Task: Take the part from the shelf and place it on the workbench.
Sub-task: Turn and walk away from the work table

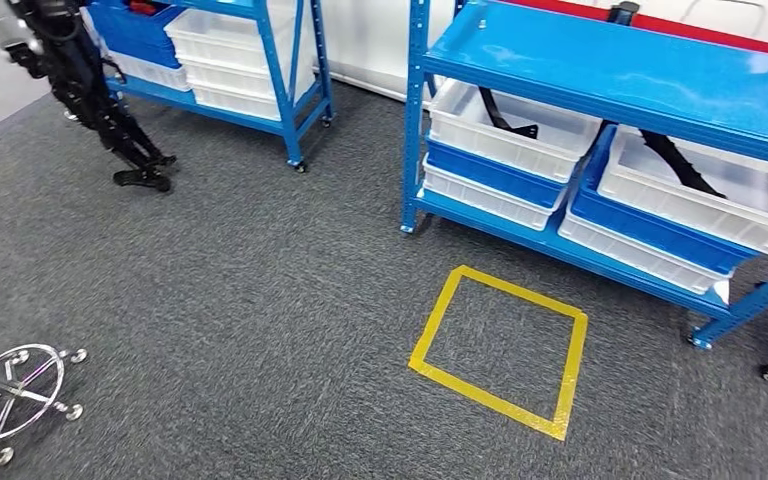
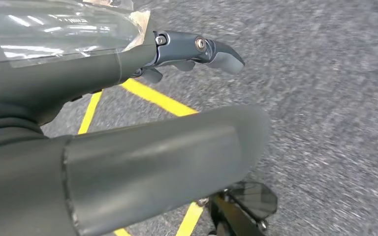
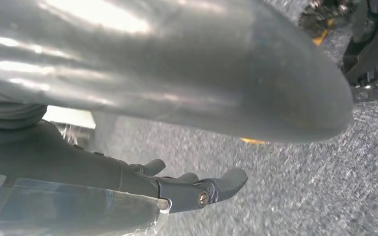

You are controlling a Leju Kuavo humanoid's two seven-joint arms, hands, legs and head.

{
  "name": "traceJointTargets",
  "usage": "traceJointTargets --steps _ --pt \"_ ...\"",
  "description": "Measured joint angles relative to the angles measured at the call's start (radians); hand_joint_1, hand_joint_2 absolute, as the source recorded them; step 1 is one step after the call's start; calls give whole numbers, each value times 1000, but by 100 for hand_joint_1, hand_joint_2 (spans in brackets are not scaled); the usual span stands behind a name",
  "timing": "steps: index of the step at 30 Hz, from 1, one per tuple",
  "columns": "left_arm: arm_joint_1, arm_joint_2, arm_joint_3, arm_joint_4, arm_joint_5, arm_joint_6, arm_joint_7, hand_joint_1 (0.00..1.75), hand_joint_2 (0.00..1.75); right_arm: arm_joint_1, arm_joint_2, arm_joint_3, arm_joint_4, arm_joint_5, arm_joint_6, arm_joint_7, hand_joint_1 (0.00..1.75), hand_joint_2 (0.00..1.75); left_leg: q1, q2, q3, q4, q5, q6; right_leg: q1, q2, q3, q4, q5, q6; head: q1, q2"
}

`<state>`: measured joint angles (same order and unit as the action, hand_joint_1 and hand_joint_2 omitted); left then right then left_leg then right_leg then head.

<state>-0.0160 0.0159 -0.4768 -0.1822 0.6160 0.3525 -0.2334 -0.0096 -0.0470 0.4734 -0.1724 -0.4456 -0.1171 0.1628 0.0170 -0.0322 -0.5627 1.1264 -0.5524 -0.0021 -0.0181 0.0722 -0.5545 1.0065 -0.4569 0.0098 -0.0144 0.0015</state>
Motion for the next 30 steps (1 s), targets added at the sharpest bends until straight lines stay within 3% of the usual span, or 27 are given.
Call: traceJointTargets --steps 2,3,5,7,9,11,12,13,15,16,18,20,21,23,25,27,28,29,30 --pt "0 0 0 0 0 0 -1 0 0 -3 0 0 0 0 0 -1 0 0 2 -34 41 -100 39 3 5 22 -5 2 2 7 1 0" --pt "0 0 0 0 0 0 -2 0 0 -3 0 0 0 0 0 -1 0 0 1 -40 45 -114 41 6 6 31 -9 2 5 14 1 0" --pt "-1 0 0 0 0 0 -2 0 0 -1 -1 0 0 0 0 -1 0 0 -3 -19 43 -120 47 19 5 46 -21 0 12 28 2 0" --pt "-2 -1 0 0 -1 -1 -2 0 0 2 -2 0 1 0 0 -2 0 0 -2 6 43 -129 57 35 8 13 -44 33 -6 32 5 0" --pt "-1 0 0 0 -2 -2 -3 0 0 0 -1 0 2 -1 0 -2 0 0 -3 32 39 -133 61 43 11 -39 -97 143 -62 25 10 0" --pt "1 1 0 0 -2 -3 -3 0 0 -1 -1 0 2 -3 0 -2 0 0 -5 61 35 -133 62 44 8 -56 -155 272 -114 24 13 0" --pt "1 1 0 0 -3 -3 -3 0 0 -1 -1 0 2 -3 0 -2 0 0 -6 74 34 -132 62 44 7 -59 -164 301 -122 28 13 0" --pt "1 1 -1 0 -3 -3 -3 0 0 1 -1 0 2 -4 1 -2 0 0 -6 86 34 -132 61 44 4 -64 -151 285 -113 37 14 0" --pt "-1 -1 -1 0 -3 -3 -3 0 0 3 -2 0 2 -4 1 -2 0 0 -5 107 38 -131 59 40 0 -92 -69 147 -67 55 15 0" --pt "-1 -1 -1 0 -3 -3 -3 0 0 2 -3 0 2 -4 1 -2 0 0 -8 118 40 -129 56 34 0 -114 -26 73 -45 58 16 0" --pt "-2 -1 -1 0 -3 -3 -4 0 0 0 -3 0 2 -4 1 -3 0 0 -12 135 45 -127 51 22 3 -138 11 3 -24 47 15 0" --pt "-5 0 -1 0 -3 -3 -4 0 0 1 -2 0 2 -4 1 -3 0 0 -12 153 52 -129 47 11 5 -120 5 1 -21 28 13 0" --pt "-7 0 -1 -1 -3 -3 -4 0 0 1 -2 0 2 -4 1 -3 0 0 -9 148 55 -126 42 4 2 -110 5 0 -19 21 12 0" --pt "-9 -1 -2 -1 -3 -3 -4 0 0 1 -1 0 2 -3 1 -3 0 0 -5 105 41 -83 7 -6 -7 -91 9 -3 -15 7 9 0" --pt "-8 -1 -2 -1 -4 -3 -5 0 0 -1 -2 0 2 -3 1 -4 0 0 -3 55 -1 15 -52 -10 -7 -76 8 -3 -12 -1 6 0" --pt "-5 0 -3 0 -4 -3 -5 0 0 -1 -2 0 2 -3 1 -6 0 0 -3 38 -55 125 -96 -10 -3 -56 5 -2 -10 -5 5 0" --pt "-3 1 -3 0 -4 -3 -6 0 0 0 -2 0 2 -3 1 -6 0 0 -3 35 -74 159 -100 -9 -1 -44 5 -1 -9 -6 5 0" --pt "-2 1 -3 0 -4 -3 -8 0 0 0 -2 0 2 -3 1 -7 0 0 -3 32 -74 152 -83 -8 0 -32 5 -1 -9 -7 5 0" --pt "-1 1 -3 0 -4 -3 -11 0 0 0 -2 0 2 -3 1 -7 0 0 -3 29 -57 109 -49 -5 0 -19 7 -1 -9 -6 5 0"
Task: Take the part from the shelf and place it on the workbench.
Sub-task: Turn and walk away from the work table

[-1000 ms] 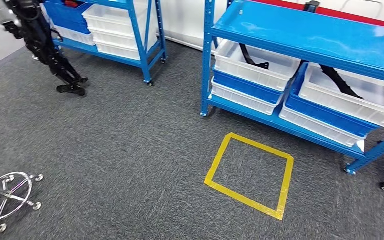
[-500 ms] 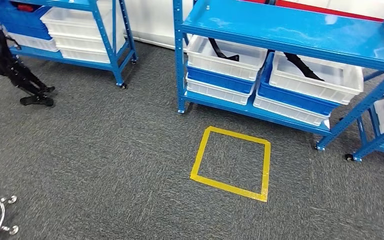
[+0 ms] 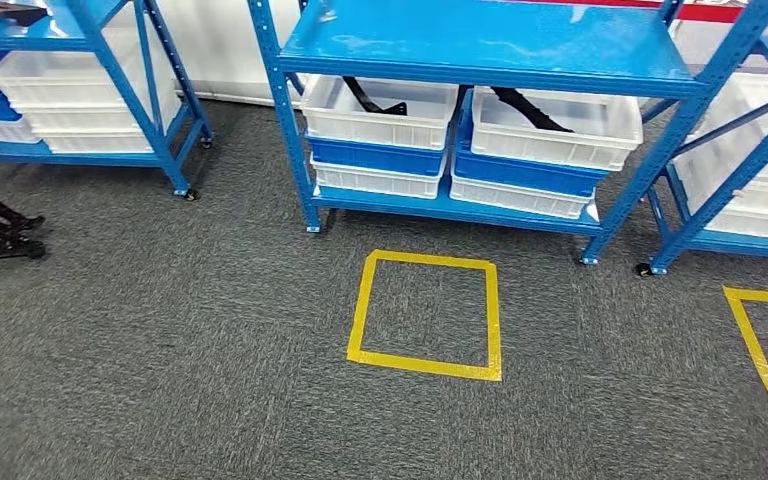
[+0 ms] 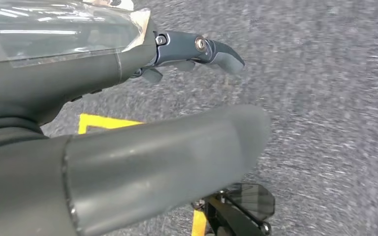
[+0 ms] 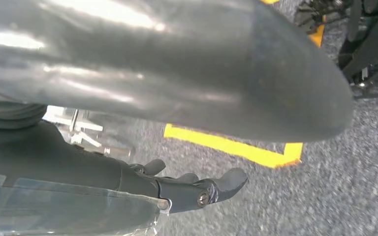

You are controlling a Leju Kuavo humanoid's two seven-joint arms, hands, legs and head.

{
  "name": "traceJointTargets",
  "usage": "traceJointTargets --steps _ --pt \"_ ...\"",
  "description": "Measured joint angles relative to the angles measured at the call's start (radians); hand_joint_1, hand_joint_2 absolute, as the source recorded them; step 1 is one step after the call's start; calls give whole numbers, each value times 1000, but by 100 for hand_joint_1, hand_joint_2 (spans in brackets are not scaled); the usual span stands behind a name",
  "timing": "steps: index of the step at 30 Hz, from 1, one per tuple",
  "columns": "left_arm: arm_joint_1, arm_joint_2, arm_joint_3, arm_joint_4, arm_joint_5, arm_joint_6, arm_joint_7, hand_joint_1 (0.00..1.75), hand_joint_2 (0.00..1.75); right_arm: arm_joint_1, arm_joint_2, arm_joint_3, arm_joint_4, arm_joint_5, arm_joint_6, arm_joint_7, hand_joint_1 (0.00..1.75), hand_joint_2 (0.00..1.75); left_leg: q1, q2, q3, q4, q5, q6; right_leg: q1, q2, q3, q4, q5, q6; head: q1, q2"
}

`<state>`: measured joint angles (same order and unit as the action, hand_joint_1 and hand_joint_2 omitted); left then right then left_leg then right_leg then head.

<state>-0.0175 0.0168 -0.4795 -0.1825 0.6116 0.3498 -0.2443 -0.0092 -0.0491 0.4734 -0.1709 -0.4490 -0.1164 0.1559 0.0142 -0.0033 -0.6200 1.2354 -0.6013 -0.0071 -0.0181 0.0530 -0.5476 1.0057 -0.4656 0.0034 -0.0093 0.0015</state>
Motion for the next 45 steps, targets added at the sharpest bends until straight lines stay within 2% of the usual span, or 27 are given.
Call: traceJointTargets --steps 1,3,5,7,8,10,12,18,20,23,24,26,27,28,29,30,31,32,33,34,35,37,39,41,43,44,45 --pt "0 0 0 0 0 0 -4 0 0 0 0 0 0 0 0 0 0 0 1 -9 26 -61 40 3 0 12 2 0 0 0 0 0" --pt "0 1 0 0 3 -2 -10 0 0 -3 1 0 0 3 -1 -4 0 0 3 -51 75 -182 91 10 5 32 2 3 0 4 0 0" --pt "0 1 0 1 6 -5 -13 0 0 -4 1 1 0 11 -5 -18 0 0 0 -76 88 -226 96 19 6 48 -6 2 3 15 1 0" --pt "-2 0 0 1 8 -9 -12 0 0 -2 0 4 0 17 -11 -33 0 0 -4 -62 92 -235 102 31 3 57 -13 -3 7 29 1 0" --pt "-2 1 0 1 8 -11 -12 0 0 -1 0 7 0 19 -13 -39 0 0 -4 -58 94 -243 107 31 5 50 -12 -7 13 31 2 0" --pt "-2 1 0 1 12 -14 -10 0 0 -2 -2 12 0 22 -15 -48 0 0 -5 -52 97 -256 114 29 12 31 -5 -18 20 23 8 0" --pt "-2 1 0 1 17 -15 -9 0 0 -1 -4 14 0 25 -16 -52 0 0 -12 -48 94 -255 114 29 13 26 -2 -30 24 13 12 0" --pt "-1 0 0 1 24 -10 -10 0 0 -2 -5 23 0 33 -16 -53 0 0 -17 -46 93 -254 116 35 8 25 -2 -36 29 19 12 0" --pt "-1 1 0 1 24 -7 -11 0 0 -3 -4 25 0 33 -17 -53 0 0 -20 -46 93 -252 115 38 6 25 -1 -39 30 26 12 0" --pt "-2 1 0 1 24 -6 -14 0 0 -2 -4 26 0 33 -19 -51 0 0 -19 -39 105 -266 120 59 2 22 -3 -42 31 47 12 0" --pt "-2 1 0 0 24 -6 -16 0 0 -3 -5 26 0 34 -19 -51 0 0 -14 -34 112 -277 126 67 3 10 -14 -20 19 47 13 0" --pt "-1 -1 0 0 24 -6 -17 0 0 -5 -7 27 0 35 -19 -51 0 0 -7 -20 122 -289 132 72 4 -22 -67 91 -30 37 18 0" --pt "-1 -2 0 0 24 -6 -18 0 0 -6 -7 27 0 35 -19 -51 0 0 -6 -14 122 -290 132 72 4 -30 -102 160 -58 32 20 0" --pt "0 -2 0 0 24 -6 -18 0 0 -6 -8 29 0 35 -19 -50 0 0 -5 -9 122 -290 131 69 1 -35 -134 222 -78 34 20 0" --pt "0 -2 0 0 24 -6 -18 0 0 -6 -8 30 0 35 -19 -50 0 0 -3 -5 123 -289 128 65 -4 -38 -150 254 -84 39 20 0" --pt "0 -2 0 0 24 -6 -17 0 0 -5 -8 32 0 35 -19 -49 0 0 1 -2 125 -288 125 59 -10 -41 -146 246 -74 50 20 0" --pt "0 -2 0 0 24 -6 -17 0 0 -3 -9 33 0 35 -19 -49 0 0 6 0 128 -284 120 51 -17 -45 -124 203 -52 65 20 0" --pt "0 -2 0 0 24 -6 -17 0 0 -3 -9 34 0 35 -19 -48 0 0 10 1 131 -278 113 39 -26 -49 -84 129 -25 80 21 0" --pt "0 -1 0 0 24 -6 -17 0 0 -3 -7 35 0 36 -19 -48 0 0 12 1 130 -270 103 26 -29 -51 -48 64 -6 90 23 0" --pt "0 1 0 0 24 -6 -17 0 0 -4 -6 36 0 36 -19 -48 0 0 13 1 129 -263 93 14 -32 -51 -23 20 4 89 23 0" --pt "0 2 0 0 24 -6 -17 0 0 -5 -5 36 0 37 -19 -48 0 0 12 2 128 -258 84 5 -31 -50 -11 1 4 80 22 0" --pt "-1 1 0 0 24 -5 -18 0 0 -6 -6 38 0 38 -19 -48 0 0 17 1 133 -260 76 -5 -26 -46 -9 8 -5 53 16 0" --pt "-2 0 0 0 24 -5 -18 0 0 -6 -6 39 0 39 -19 -48 0 0 23 1 128 -241 62 -10 -25 -45 -5 9 -9 35 13 0" --pt "-2 0 0 0 24 -5 -18 0 0 -5 -6 40 0 40 -19 -48 0 0 23 2 75 -140 13 -13 -22 -45 0 9 -14 22 10 0" --pt "-1 0 0 0 24 -6 -19 0 0 -5 -7 41 0 40 -19 -48 0 0 20 1 -11 3 -38 -11 -11 -45 5 9 -21 11 9 0" --pt "0 0 0 0 24 -6 -19 0 0 -5 -6 41 0 40 -19 -48 0 0 18 1 -44 48 -42 -7 -6 -45 9 9 -24 6 9 0" --pt "1 0 0 0 24 -6 -19 0 0 -4 -6 41 0 40 -20 -48 0 0 16 1 -60 58 -26 0 0 -44 15 9 -29 2 9 0"
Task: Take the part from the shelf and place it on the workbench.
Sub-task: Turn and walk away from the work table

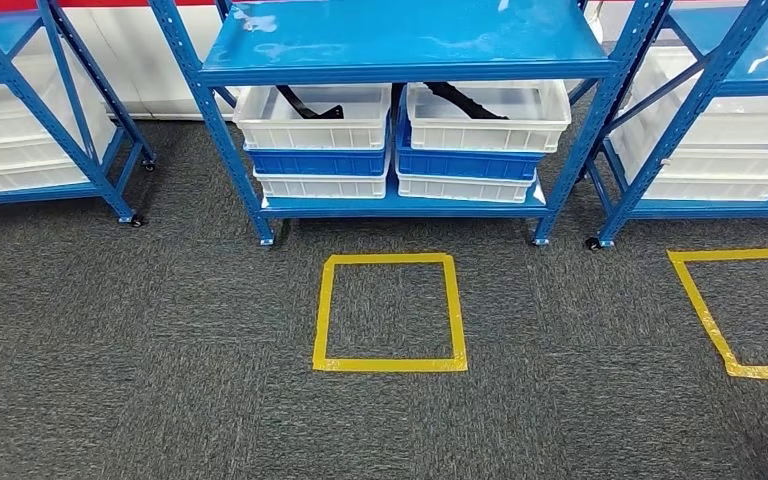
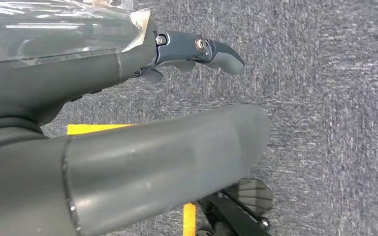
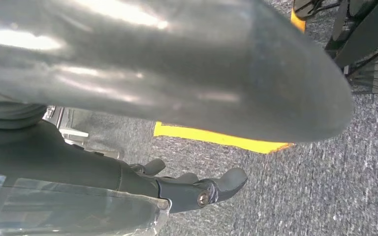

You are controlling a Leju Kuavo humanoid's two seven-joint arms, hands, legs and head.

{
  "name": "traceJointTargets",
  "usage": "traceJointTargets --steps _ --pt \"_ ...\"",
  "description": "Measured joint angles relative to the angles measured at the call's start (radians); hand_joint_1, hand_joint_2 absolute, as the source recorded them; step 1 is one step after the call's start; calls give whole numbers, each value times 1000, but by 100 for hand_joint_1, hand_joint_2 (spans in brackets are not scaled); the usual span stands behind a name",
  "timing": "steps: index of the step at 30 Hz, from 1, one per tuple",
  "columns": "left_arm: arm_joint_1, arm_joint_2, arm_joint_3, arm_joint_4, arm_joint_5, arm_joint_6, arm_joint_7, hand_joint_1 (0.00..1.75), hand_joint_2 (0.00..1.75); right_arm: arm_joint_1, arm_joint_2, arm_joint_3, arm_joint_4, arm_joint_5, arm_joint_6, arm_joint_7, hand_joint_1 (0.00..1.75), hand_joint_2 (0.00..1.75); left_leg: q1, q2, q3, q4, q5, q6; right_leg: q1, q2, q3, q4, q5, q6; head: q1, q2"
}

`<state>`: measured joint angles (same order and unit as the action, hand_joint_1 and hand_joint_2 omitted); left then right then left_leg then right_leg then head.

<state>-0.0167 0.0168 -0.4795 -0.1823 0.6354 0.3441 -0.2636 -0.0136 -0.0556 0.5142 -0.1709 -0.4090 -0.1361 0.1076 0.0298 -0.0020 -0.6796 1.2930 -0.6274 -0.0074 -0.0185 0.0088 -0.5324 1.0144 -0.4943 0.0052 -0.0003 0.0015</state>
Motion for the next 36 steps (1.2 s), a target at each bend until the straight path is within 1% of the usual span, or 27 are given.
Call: traceJointTargets --steps 1,3,4,6,8,10,11,13,14,15,16,18,19,20,21,23,25,26,27,29,30,31,32,33,34,35,36 --pt "0 0 0 0 0 0 0 0 0 0 0 0 0 0 0 0 0 0 -5 0 4 -32 36 10 6 1 8 0 -5 -3 0 0" --pt "0 2 0 0 0 0 0 0 0 1 2 0 0 -1 0 0 0 0 -19 0 50 -160 120 40 12 4 22 -1 -16 -7 1 0" --pt "0 3 0 0 0 0 0 0 0 1 4 0 0 -1 0 -1 0 0 -27 1 74 -217 147 54 17 5 27 -2 -22 -5 2 0" --pt "-2 5 0 0 -2 2 -1 0 0 0 6 0 0 -2 0 -3 0 0 -38 4 94 -260 156 66 17 7 29 -4 -30 2 5 0" --pt "-3 5 0 0 -3 3 -3 0 0 -2 6 0 0 -4 0 -5 0 0 -41 5 103 -273 156 66 15 5 34 -7 -37 12 3 0" --pt "-2 4 0 0 -3 3 -4 0 0 -2 6 0 0 -4 0 -7 0 0 -35 5 126 -297 160 67 16 2 27 21 -53 17 5 0" --pt "-2 3 0 0 -3 3 -4 0 0 -2 6 0 0 -4 0 -8 0 0 -30 6 138 -309 162 66 16 0 7 63 -69 17 6 0" --pt "-2 2 0 0 -3 3 -5 0 0 -1 5 0 0 -4 0 -8 0 0 -30 7 149 -313 156 67 12 -1 -71 193 -112 17 8 0" --pt "-2 2 0 0 -3 3 -5 0 0 0 5 0 0 -4 0 -8 0 0 -30 6 153 -313 150 66 10 -1 -111 249 -123 21 8 0" --pt "-1 1 0 0 -3 3 -5 0 0 1 4 0 0 -4 0 -8 0 0 -29 5 159 -313 144 65 7 -2 -138 275 -120 29 8 0" --pt "-1 0 0 0 -3 3 -5 0 0 2 3 0 0 -4 0 -8 0 0 -28 4 167 -312 137 63 4 -2 -144 261 -98 40 8 0" --pt "0 -1 0 0 -3 3 -5 0 0 5 0 0 0 -4 0 -8 0 0 -25 1 186 -312 120 54 -2 -6 -106 137 -18 65 9 0" --pt "-1 -1 0 0 -3 3 -5 0 0 6 0 0 0 -4 0 -8 0 0 -27 0 194 -310 109 47 -3 -9 -80 73 15 69 10 0" --pt "-1 -1 0 0 -3 3 -5 0 0 6 -1 0 0 -4 0 -8 0 0 -30 0 200 -308 99 41 -4 -11 -59 28 35 65 10 0" --pt "-1 0 0 0 -3 3 -6 0 0 5 -1 0 0 -4 0 -8 0 0 -32 0 203 -307 90 36 -3 -13 -48 5 43 55 8 0" --pt "-3 0 0 0 -3 3 -6 0 0 3 0 0 0 -4 0 -8 0 0 -32 1 210 -307 80 28 -2 -10 -42 5 36 31 4 0" --pt "-4 -1 -1 0 -3 3 -6 0 0 3 0 0 0 -4 0 -8 0 0 -26 2 205 -285 63 18 -4 -8 -36 4 29 16 3 0" --pt "-5 -1 -1 -1 -3 3 -6 0 0 3 0 0 0 -4 0 -8 0 0 -24 2 187 -248 45 13 -6 -8 -31 3 26 9 2 0" --pt "-4 -1 -1 -1 -4 3 -6 0 0 3 0 0 0 -4 0 -9 0 0 -22 2 153 -187 19 8 -6 -8 -28 3 21 2 1 0" --pt "-3 0 0 0 -4 3 -6 0 0 3 -1 0 0 -4 0 -9 0 0 -20 2 63 -47 -24 2 -4 -8 -19 3 12 -7 0 0" --pt "-2 0 0 0 -4 3 -6 0 0 3 -1 0 0 -4 0 -9 0 0 -19 2 27 -6 -24 1 -3 -7 -14 3 6 -8 0 0" --pt "-1 0 0 0 -4 3 -6 0 0 3 -1 0 0 -4 0 -9 0 0 -19 2 9 2 -5 2 -3 -5 -7 3 1 -7 0 0" --pt "-1 0 0 0 -4 3 -6 0 0 4 -1 0 0 -4 0 -9 0 0 -19 2 12 -35 37 5 -3 -3 3 3 -6 -6 0 0" --pt "-1 0 0 0 -4 3 -6 0 0 4 -1 0 0 -4 0 -9 0 0 -19 2 32 -102 88 9 -3 -1 14 3 -13 -3 -1 0" --pt "-1 1 0 0 -4 4 -6 0 0 4 0 0 0 -4 0 -9 0 0 -20 1 55 -167 124 15 -2 0 22 2 -21 1 0 0" --pt "-2 2 0 0 -5 4 -5 0 0 3 0 0 0 -4 0 -9 0 0 -22 1 77 -224 150 21 0 2 28 0 -29 6 0 0" --pt "-3 2 -1 0 -5 5 -5 0 0 1 0 0 0 -4 0 -9 0 0 -26 0 89 -254 154 27 1 2 31 -4 -35 12 1 0"
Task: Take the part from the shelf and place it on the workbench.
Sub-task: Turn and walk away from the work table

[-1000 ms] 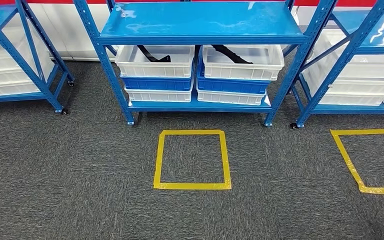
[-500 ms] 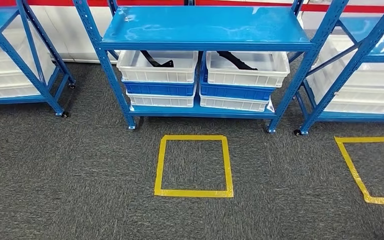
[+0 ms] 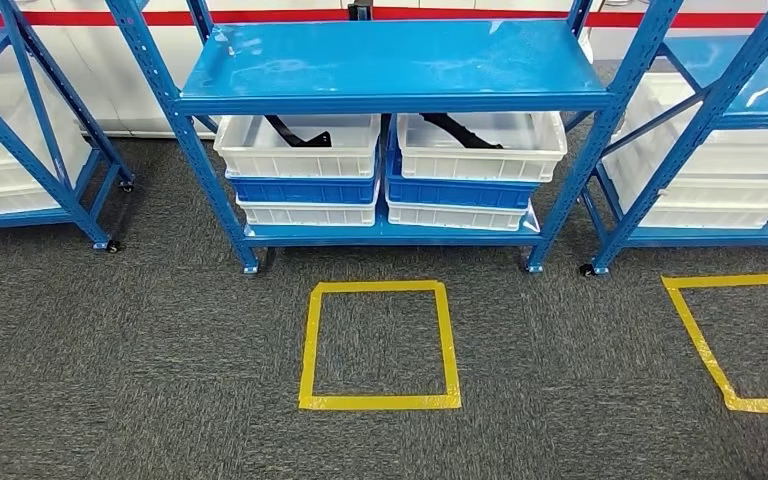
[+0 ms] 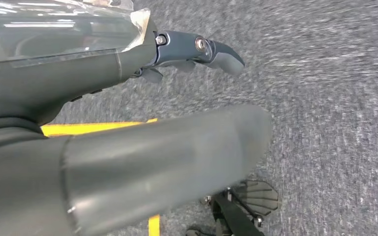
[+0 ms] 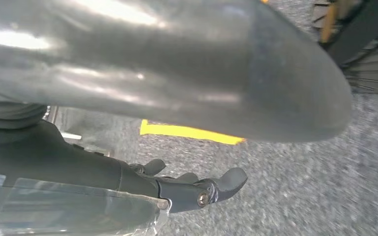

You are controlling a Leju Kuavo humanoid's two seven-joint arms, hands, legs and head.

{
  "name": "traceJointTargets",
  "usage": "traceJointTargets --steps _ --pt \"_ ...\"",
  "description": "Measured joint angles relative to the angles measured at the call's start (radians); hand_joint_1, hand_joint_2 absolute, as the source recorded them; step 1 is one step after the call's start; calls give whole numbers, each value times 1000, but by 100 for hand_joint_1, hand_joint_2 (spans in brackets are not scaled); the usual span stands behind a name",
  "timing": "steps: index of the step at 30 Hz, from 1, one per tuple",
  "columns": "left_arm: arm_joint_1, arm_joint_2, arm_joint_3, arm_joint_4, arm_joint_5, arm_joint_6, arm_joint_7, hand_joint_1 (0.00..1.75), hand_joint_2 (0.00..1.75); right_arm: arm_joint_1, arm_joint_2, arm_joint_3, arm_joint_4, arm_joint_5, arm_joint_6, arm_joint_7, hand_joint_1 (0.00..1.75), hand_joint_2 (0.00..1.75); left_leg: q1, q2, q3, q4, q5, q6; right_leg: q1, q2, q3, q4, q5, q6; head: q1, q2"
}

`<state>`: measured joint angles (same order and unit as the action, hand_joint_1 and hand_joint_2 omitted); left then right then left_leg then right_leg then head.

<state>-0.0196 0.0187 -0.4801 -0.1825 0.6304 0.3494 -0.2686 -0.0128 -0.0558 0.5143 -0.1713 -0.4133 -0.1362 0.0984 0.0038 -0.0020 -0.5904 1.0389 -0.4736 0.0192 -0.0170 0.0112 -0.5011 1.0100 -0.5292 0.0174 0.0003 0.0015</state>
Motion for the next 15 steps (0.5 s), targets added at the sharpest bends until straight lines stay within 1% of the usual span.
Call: traceJointTargets --steps 1,2,3,4,5,6,8,9,10,11,12,13,14,15 --pt "-1 0 0 0 0 1 0 0 0 -1 0 0 0 0 0 0 0 0 -3 -1 5 -10 -9 7 2 0 5 1 0 9 0 0" --pt "-1 0 0 0 -1 3 1 0 0 -3 -1 0 0 0 0 0 0 0 -5 -2 10 -17 -12 14 2 0 11 2 3 18 0 0" --pt "0 -1 0 0 -1 4 1 0 0 -3 -1 0 0 1 0 0 0 0 -5 -2 20 -24 -12 22 1 -1 15 6 3 25 -1 0" --pt "0 -1 0 0 -1 6 1 0 0 -2 -1 0 0 1 0 0 0 0 -3 -3 31 -29 -11 29 1 -2 14 23 1 31 0 0" --pt "1 -1 -1 0 -1 7 1 0 0 -3 -1 0 0 2 0 0 0 0 -2 -2 42 -30 -11 34 1 -3 1 47 -10 32 2 0" --pt "1 0 -1 0 -1 8 1 0 0 -3 -1 1 0 2 1 0 0 0 -1 -2 50 -31 -12 37 0 -4 -27 94 -27 28 4 0" --pt "0 -1 -1 0 -1 8 1 0 0 -3 -1 1 0 2 1 0 0 0 -4 -1 58 -31 -22 41 2 -4 -110 215 -68 22 6 0" --pt "1 -1 -1 0 -1 8 1 0 0 -3 -2 1 0 2 1 0 0 0 -6 -2 64 -31 -29 41 2 -4 -147 258 -81 22 6 0" --pt "1 -2 -1 0 -1 8 1 0 0 -1 -2 1 0 2 1 1 0 0 -7 -3 72 -31 -36 41 3 -4 -167 267 -81 25 6 0" --pt "2 -2 -1 0 -1 8 0 0 0 1 -3 1 0 2 1 1 0 0 -7 -5 83 -31 -44 40 3 -4 -167 235 -60 31 6 0" --pt "2 -2 -1 0 -1 8 0 0 0 3 -3 1 0 2 1 1 0 0 -7 -7 95 -31 -53 38 3 -5 -151 172 -24 40 7 0" --pt "2 -2 -1 0 -1 8 0 0 0 6 -3 1 1 1 1 2 0 0 -7 -7 106 -31 -63 35 4 -6 -133 111 18 44 6 0" --pt "2 -2 -1 0 -1 8 0 0 0 7 -3 1 1 1 1 2 0 0 -8 -7 117 -31 -73 31 5 -11 -117 61 42 42 6 0" --pt "2 -1 -1 0 -1 8 0 0 0 6 -3 1 1 2 1 2 0 0 -10 -6 123 -32 -83 25 8 -15 -104 34 56 35 5 0"
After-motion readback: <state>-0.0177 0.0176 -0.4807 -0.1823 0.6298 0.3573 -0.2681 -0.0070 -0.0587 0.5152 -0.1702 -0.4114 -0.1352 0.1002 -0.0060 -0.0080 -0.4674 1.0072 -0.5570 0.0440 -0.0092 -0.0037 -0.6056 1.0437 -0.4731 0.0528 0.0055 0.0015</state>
